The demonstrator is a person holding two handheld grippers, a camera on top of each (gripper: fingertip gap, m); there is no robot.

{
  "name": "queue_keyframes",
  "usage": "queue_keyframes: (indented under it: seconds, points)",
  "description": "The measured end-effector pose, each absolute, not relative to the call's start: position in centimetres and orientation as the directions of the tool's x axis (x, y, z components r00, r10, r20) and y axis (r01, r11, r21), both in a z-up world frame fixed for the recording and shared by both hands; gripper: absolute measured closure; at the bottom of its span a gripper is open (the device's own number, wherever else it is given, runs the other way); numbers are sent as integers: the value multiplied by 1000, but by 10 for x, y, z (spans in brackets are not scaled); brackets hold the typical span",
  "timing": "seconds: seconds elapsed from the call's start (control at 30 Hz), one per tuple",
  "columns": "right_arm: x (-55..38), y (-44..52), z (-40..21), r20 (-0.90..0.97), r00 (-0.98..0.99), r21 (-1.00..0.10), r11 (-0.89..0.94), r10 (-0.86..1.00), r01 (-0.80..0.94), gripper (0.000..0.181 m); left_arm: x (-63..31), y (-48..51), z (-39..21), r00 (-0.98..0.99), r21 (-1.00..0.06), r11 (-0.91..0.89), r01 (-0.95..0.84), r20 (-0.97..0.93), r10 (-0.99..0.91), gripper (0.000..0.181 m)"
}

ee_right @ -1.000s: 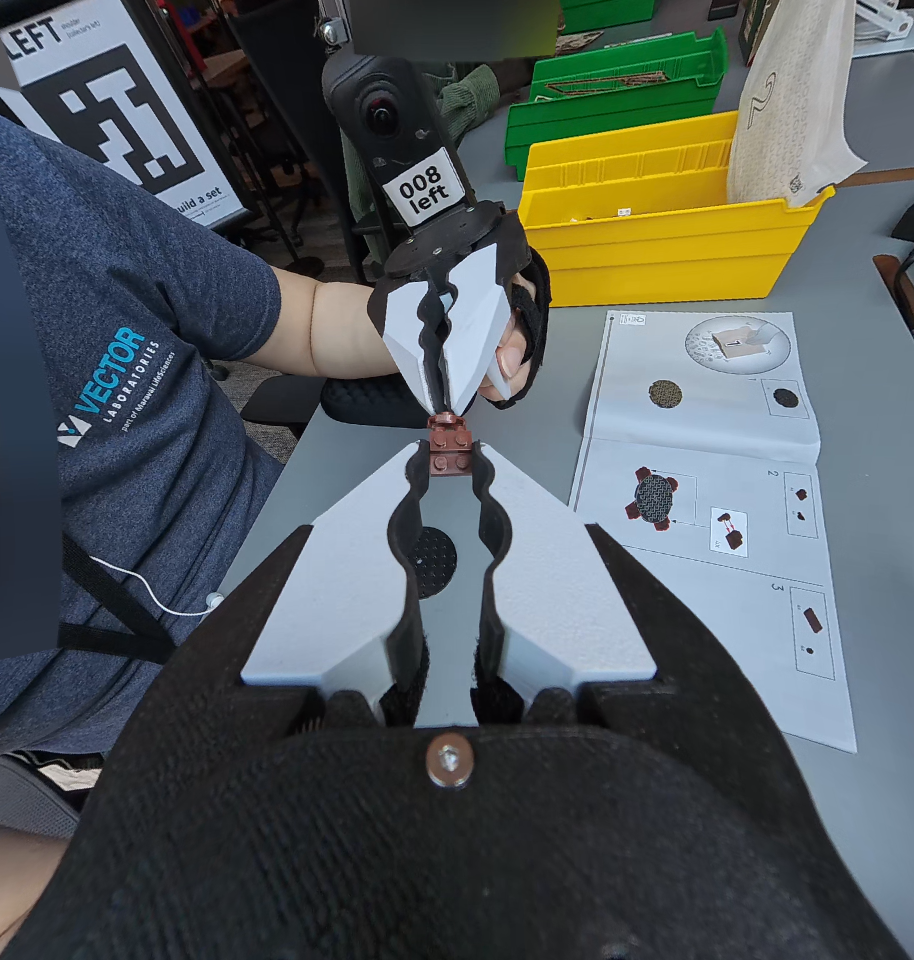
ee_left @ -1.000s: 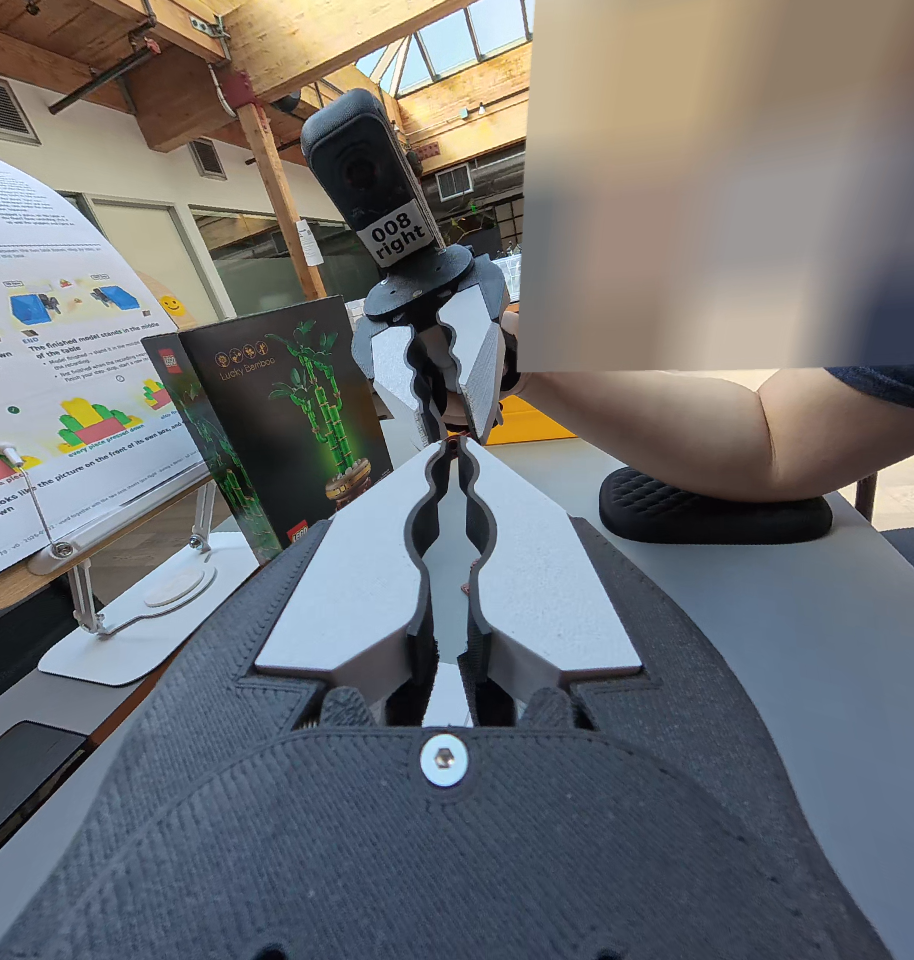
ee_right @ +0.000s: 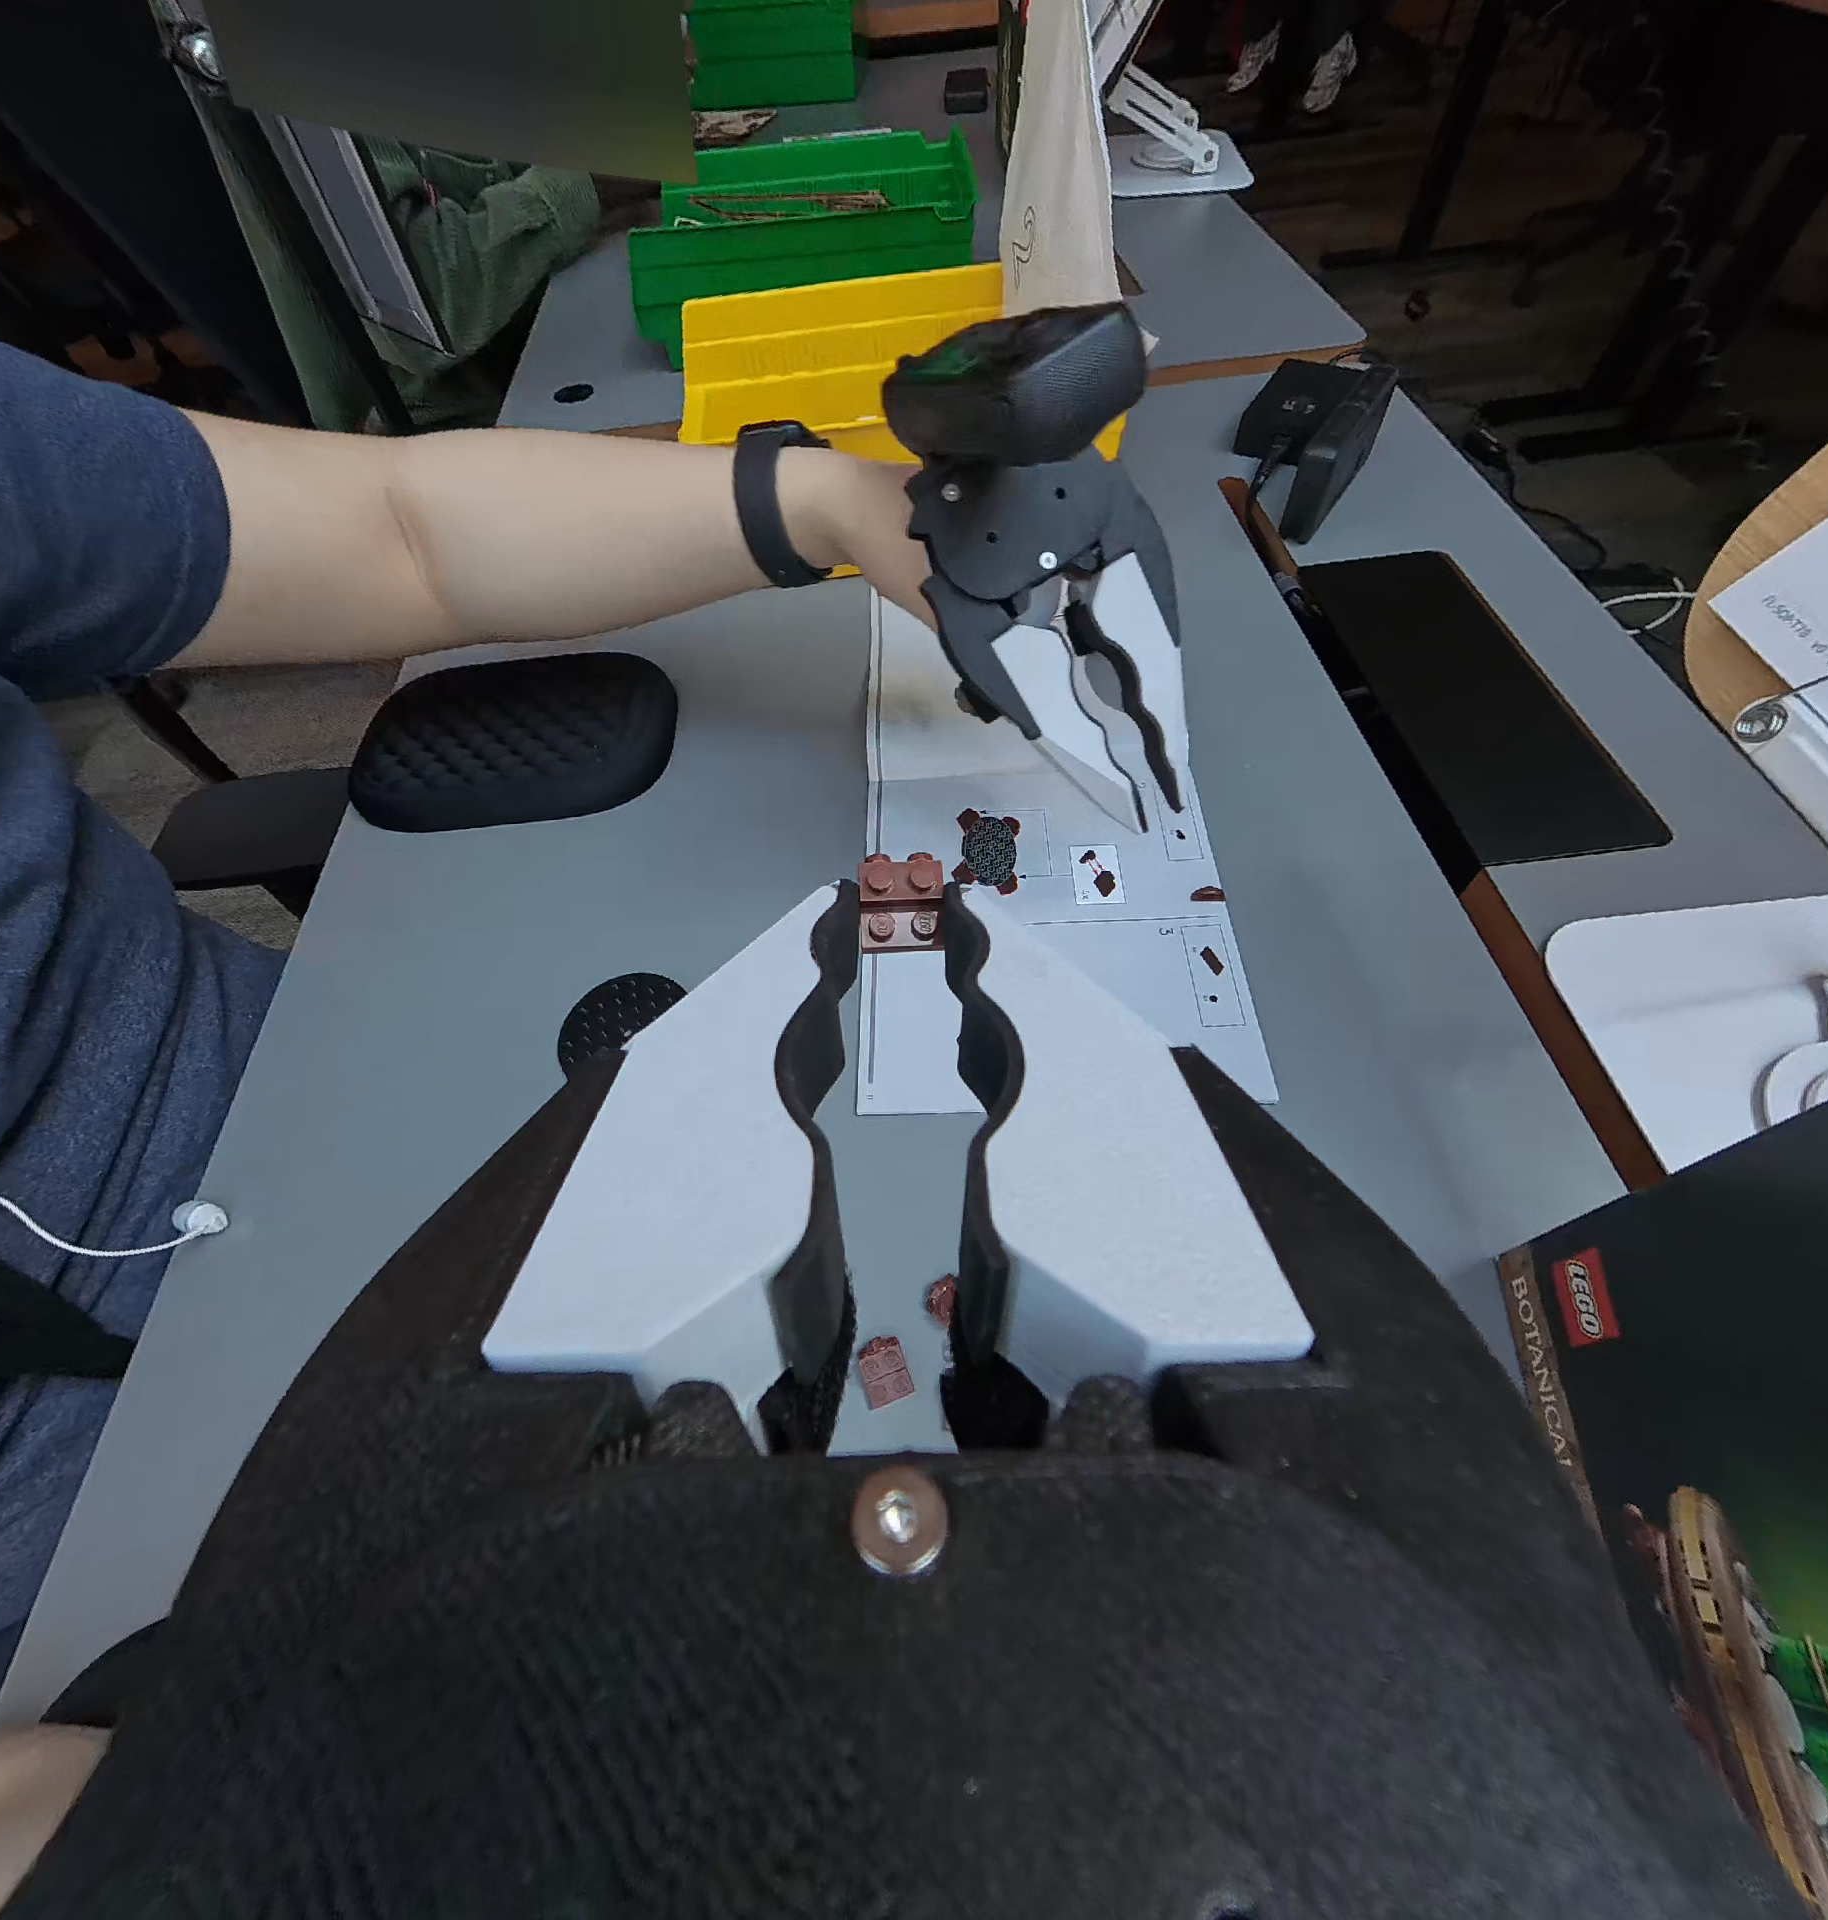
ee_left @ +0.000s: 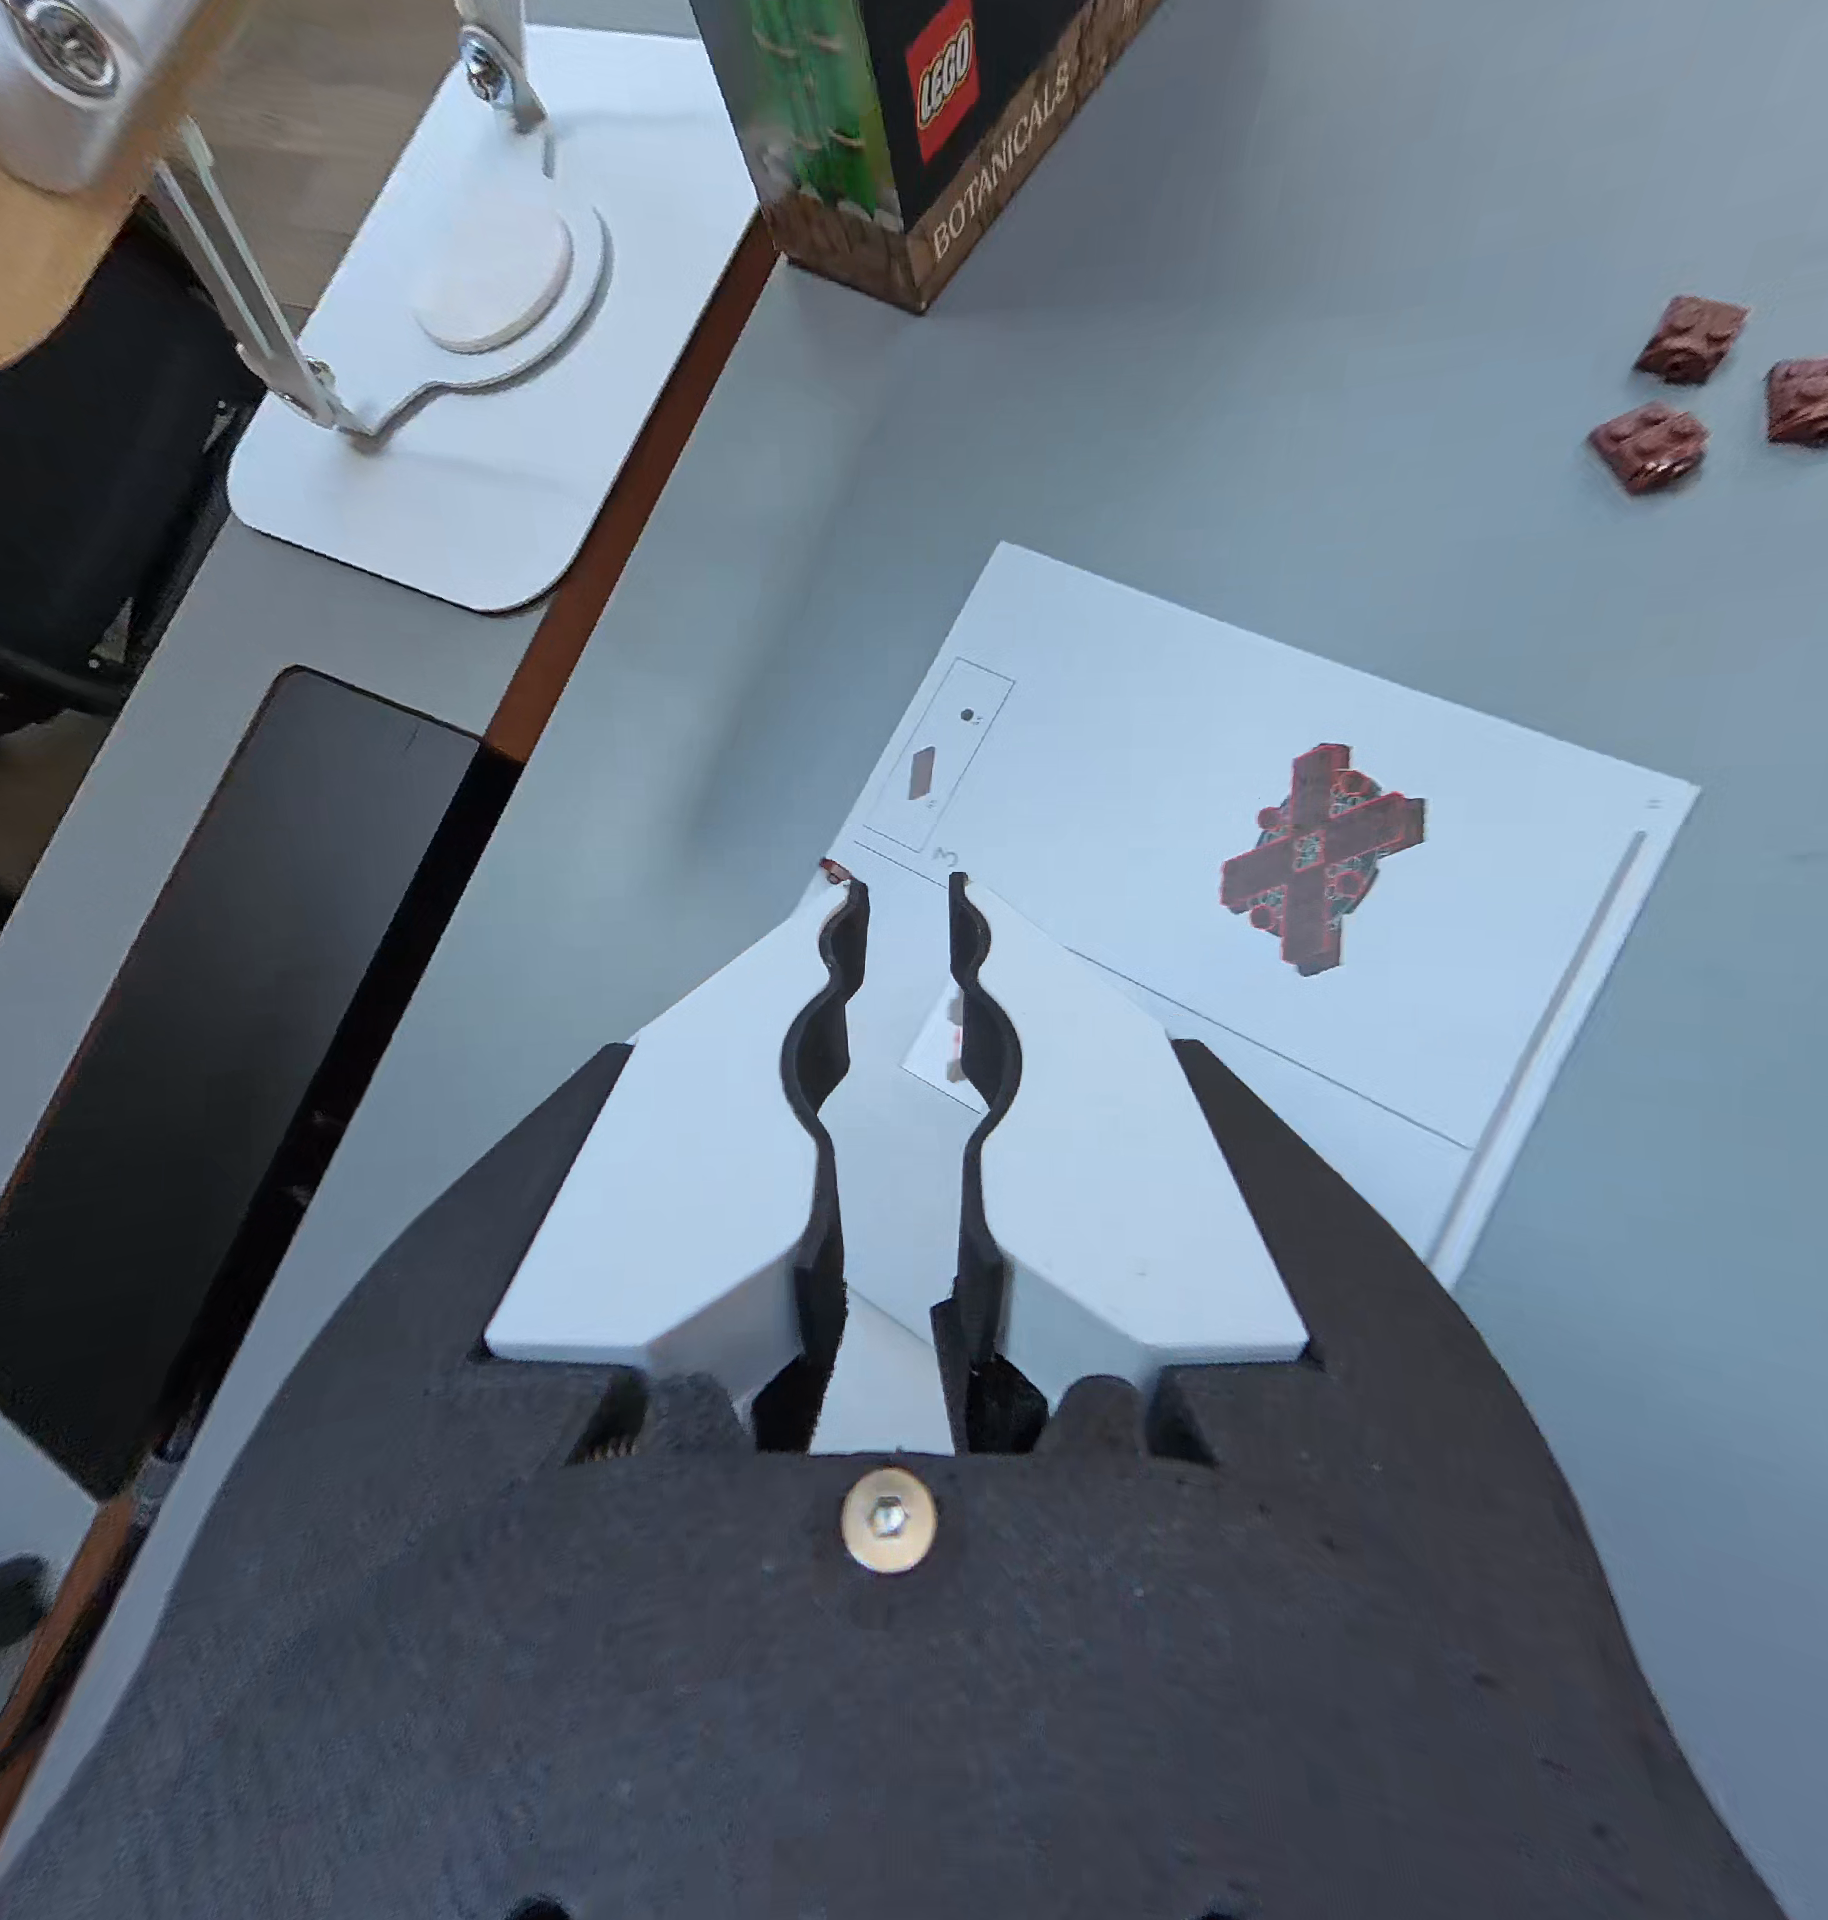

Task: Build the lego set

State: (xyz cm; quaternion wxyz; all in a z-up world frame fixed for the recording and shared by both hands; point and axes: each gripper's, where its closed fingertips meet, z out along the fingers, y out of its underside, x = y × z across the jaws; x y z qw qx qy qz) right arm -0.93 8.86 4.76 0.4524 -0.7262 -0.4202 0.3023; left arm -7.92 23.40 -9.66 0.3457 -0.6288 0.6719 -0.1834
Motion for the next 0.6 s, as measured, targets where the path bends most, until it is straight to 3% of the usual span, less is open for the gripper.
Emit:
queue_keyframes:
  seconds: [0.13,0.6]
  points:
    - [-9,84,50,-30,448,-911,-208,894,355,166,-72,262,-119,-151,-626,299,-720,-279,-948,172]
    - [-10,89,38,-45,444,-895,-234,895,380,166,-64,266,-150,-328,-636,330,-698,-126,-936,158]
